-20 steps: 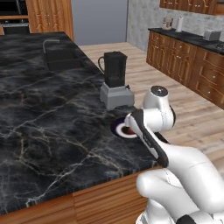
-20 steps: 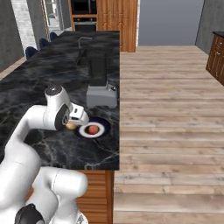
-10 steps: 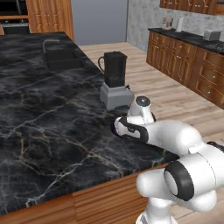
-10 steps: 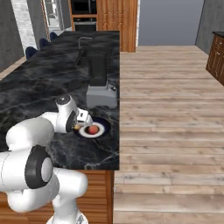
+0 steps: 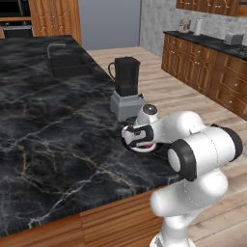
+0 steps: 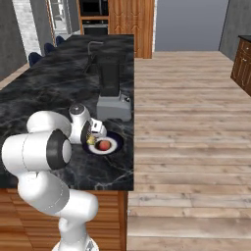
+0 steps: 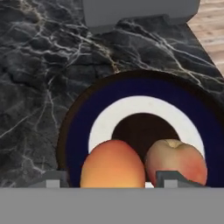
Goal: Pick the peach and mango from the fridge and place them on the plate next to the blender to make a fruit smoothie.
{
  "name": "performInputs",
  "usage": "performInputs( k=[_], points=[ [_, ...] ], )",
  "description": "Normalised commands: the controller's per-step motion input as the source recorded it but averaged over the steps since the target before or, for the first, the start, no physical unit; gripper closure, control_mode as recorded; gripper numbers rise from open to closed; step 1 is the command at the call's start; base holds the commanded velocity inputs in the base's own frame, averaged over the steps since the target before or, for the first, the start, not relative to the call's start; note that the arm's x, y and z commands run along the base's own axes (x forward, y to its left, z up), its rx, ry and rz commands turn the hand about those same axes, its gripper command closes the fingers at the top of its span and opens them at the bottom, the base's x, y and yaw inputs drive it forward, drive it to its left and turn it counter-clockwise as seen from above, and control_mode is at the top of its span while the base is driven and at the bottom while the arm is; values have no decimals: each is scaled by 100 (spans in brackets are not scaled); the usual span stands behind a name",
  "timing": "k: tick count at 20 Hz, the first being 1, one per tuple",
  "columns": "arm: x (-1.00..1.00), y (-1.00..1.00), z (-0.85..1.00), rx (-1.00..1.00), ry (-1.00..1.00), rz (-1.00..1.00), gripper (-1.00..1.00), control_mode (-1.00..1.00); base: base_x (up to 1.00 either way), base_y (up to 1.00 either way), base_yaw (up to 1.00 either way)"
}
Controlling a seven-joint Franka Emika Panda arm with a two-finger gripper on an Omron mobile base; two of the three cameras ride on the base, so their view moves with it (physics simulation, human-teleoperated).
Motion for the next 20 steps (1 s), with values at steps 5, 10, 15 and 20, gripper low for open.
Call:
performInputs(
  k=[5, 10, 15, 20],
  points=[
    [-4, 1, 41, -1, 3, 0, -100, -100, 0, 0, 0],
    [-93, 0, 63, -3, -18, 0, -100, -100, 0, 0, 0],
    [-100, 0, 4, -1, -38, 2, -100, -100, 0, 0, 0],
    [-100, 0, 0, 0, -33, 0, -100, -100, 0, 0, 0]
  ],
)
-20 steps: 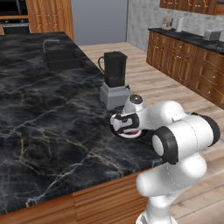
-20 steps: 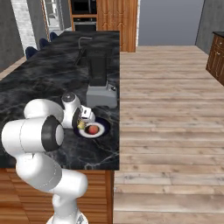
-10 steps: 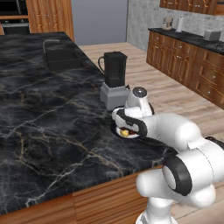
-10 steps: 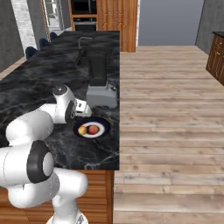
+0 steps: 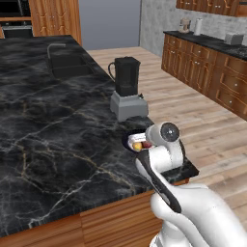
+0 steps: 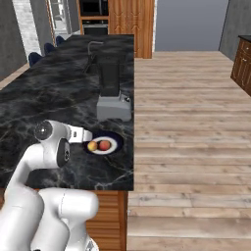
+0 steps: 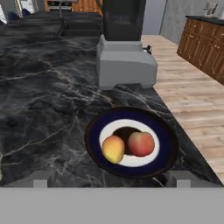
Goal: Pick the peach and mango from the fridge and place them on the plate next to the blender to make a fruit smoothie.
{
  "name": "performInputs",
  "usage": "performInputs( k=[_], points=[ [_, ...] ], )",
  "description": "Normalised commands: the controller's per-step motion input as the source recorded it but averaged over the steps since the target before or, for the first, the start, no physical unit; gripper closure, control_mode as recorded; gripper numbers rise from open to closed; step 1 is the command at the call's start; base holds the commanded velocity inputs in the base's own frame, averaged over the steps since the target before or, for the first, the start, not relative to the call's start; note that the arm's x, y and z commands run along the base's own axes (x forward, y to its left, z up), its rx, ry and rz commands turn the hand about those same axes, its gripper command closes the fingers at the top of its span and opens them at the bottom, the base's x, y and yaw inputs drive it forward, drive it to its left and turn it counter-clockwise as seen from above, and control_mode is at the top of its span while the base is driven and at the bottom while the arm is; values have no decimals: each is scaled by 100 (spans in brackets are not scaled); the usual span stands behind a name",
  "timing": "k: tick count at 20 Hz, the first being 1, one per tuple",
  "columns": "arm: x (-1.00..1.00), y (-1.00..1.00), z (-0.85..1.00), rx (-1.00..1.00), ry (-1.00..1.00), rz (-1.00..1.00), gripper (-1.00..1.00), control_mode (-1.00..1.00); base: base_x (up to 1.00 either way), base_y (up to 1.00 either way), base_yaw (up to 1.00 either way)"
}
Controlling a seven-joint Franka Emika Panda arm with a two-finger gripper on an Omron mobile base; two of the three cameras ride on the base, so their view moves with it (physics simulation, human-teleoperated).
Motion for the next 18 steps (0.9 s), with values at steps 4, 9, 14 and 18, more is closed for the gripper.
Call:
performInputs(
  k=[4, 9, 14, 18],
  points=[
    [-100, -7, 26, 0, -30, 0, -100, -100, 0, 0, 0],
    [-100, -17, 77, 0, -30, -5, -100, -100, 0, 0, 0],
    [-100, -28, 100, 0, -33, -7, -100, -100, 0, 0, 0],
    [-98, -47, 42, 8, -26, 0, -100, -100, 0, 0, 0]
  ],
)
